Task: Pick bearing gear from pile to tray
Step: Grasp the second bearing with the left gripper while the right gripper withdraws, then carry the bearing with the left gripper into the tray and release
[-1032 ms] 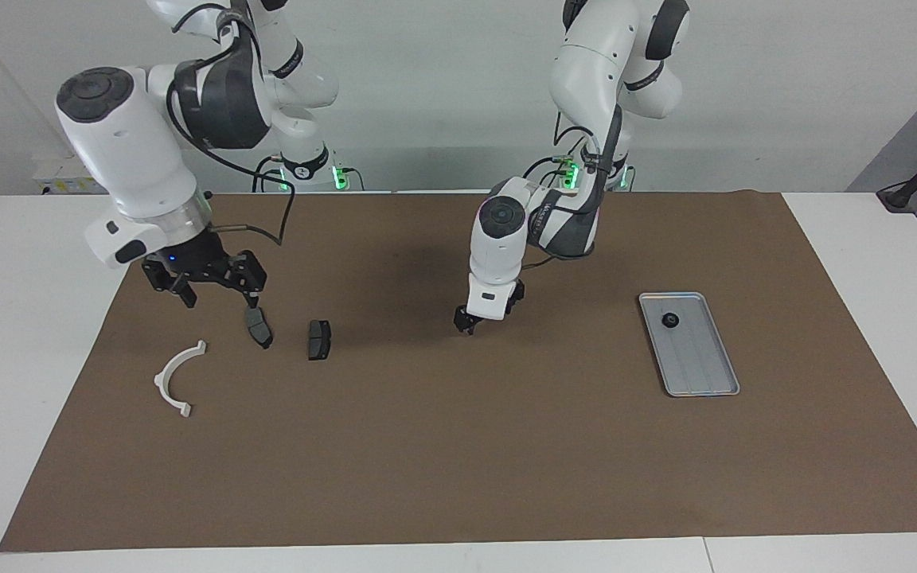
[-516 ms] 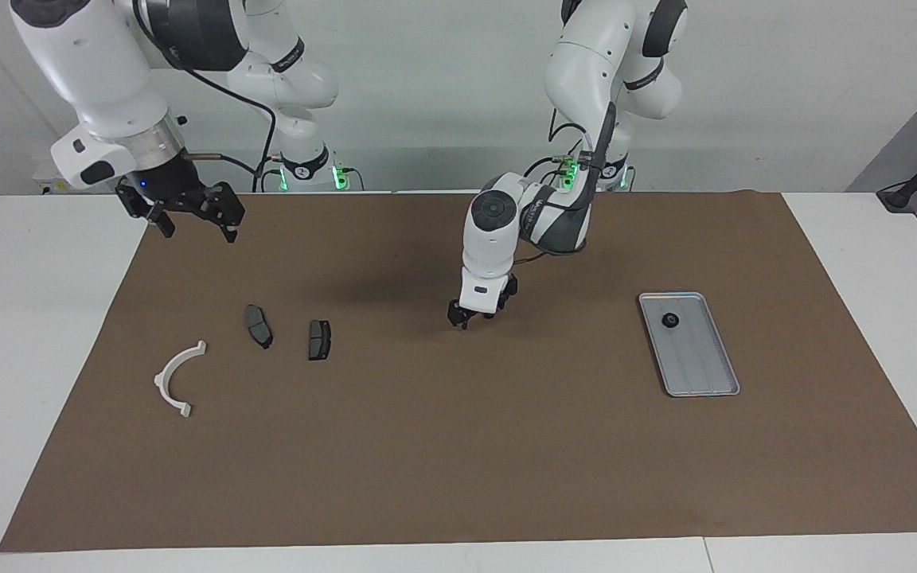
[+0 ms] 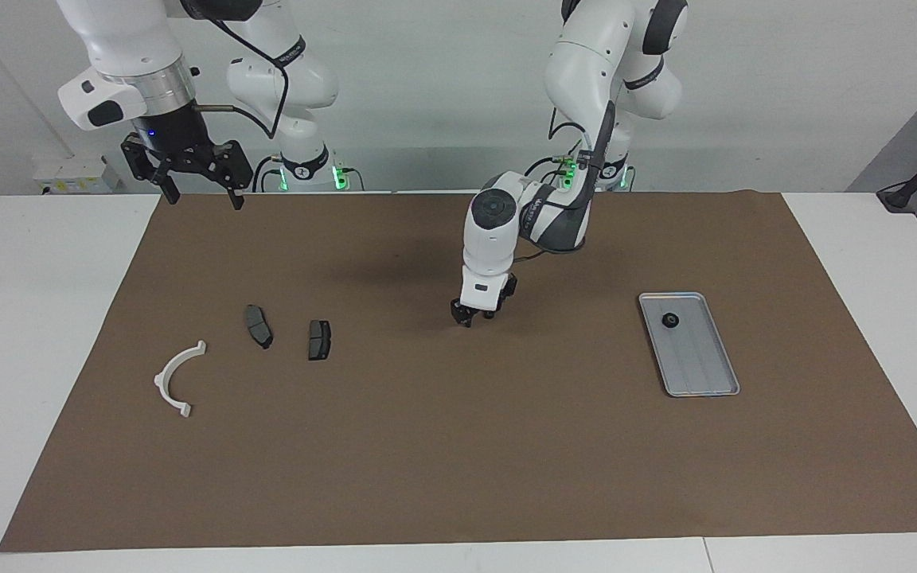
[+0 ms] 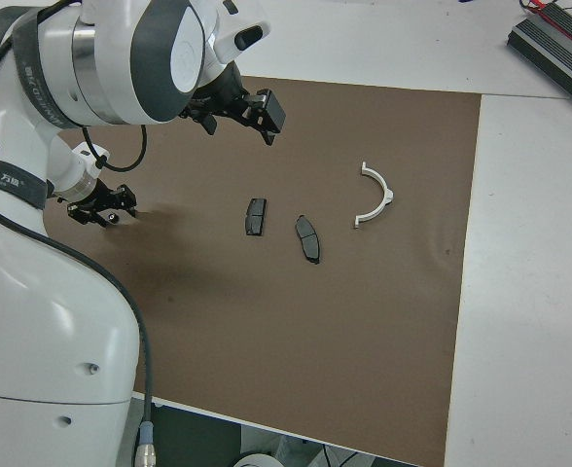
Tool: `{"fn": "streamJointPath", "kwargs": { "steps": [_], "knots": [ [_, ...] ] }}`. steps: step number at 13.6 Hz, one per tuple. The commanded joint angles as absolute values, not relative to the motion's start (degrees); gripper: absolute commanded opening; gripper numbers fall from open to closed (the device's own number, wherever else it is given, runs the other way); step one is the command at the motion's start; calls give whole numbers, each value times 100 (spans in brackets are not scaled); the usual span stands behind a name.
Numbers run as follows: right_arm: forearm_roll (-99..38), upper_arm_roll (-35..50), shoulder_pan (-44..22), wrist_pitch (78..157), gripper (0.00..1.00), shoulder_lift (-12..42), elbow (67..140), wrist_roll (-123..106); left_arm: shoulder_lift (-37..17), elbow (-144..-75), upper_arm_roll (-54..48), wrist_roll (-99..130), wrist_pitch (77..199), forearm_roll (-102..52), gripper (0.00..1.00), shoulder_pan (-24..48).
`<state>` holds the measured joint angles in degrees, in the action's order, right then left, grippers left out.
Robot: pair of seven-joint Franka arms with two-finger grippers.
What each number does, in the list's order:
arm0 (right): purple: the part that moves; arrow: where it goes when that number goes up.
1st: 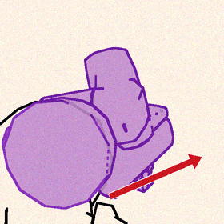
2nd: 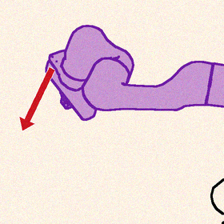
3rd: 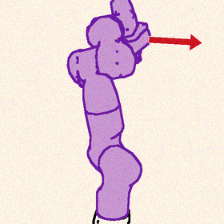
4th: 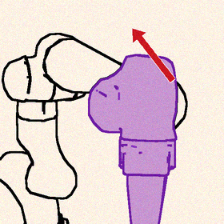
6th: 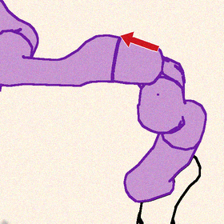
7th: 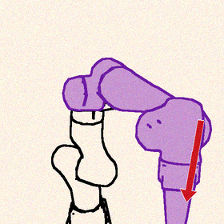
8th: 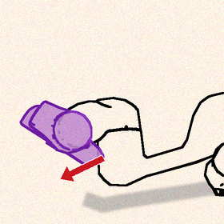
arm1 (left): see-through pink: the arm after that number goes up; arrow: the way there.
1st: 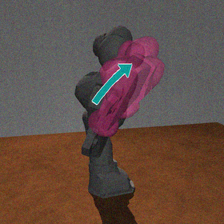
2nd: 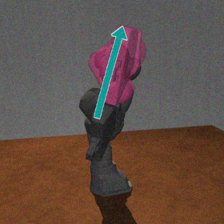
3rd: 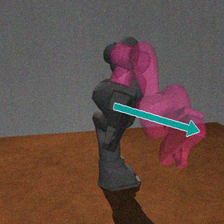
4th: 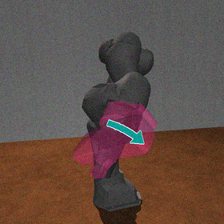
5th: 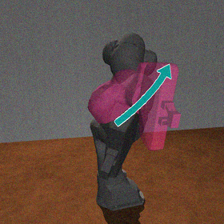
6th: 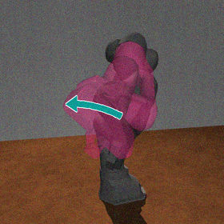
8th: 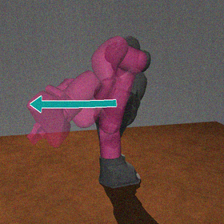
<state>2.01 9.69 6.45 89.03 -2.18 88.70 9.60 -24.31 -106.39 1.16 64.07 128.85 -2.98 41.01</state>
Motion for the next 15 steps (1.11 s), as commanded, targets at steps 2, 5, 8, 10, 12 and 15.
{"fn": "streamJointPath", "kwargs": {
  "steps": [2, 5, 8, 10, 12, 15],
  "knots": [
    [176, 819, 450, 9070, 100, -290, 9044, 765, -2224, -11003, 176, 6206, 13095, -264, 76, 4122],
    [176, -271, -413, 9105, 100, -264, 9062, 485, -2224, -11021, 193, 6153, 13131, -264, 61, 4113],
    [176, -369, -396, 9070, 100, -272, 9070, 448, -2206, -11057, 228, 5959, 13140, -264, 60, 4104],
    [176, -404, -369, 9079, 100, -272, 9088, 448, -2197, -11118, 237, 5819, 13175, -264, 60, 4104],
    [176, -413, -369, 9018, 100, -281, 9106, 448, -2180, -11214, 237, 5818, 13219, -264, 60, 4069],
    [167, -413, -369, 8965, 100, -290, 9106, 466, -2153, -11250, 237, 5810, 13219, -264, 50, 4078]
  ]
}}
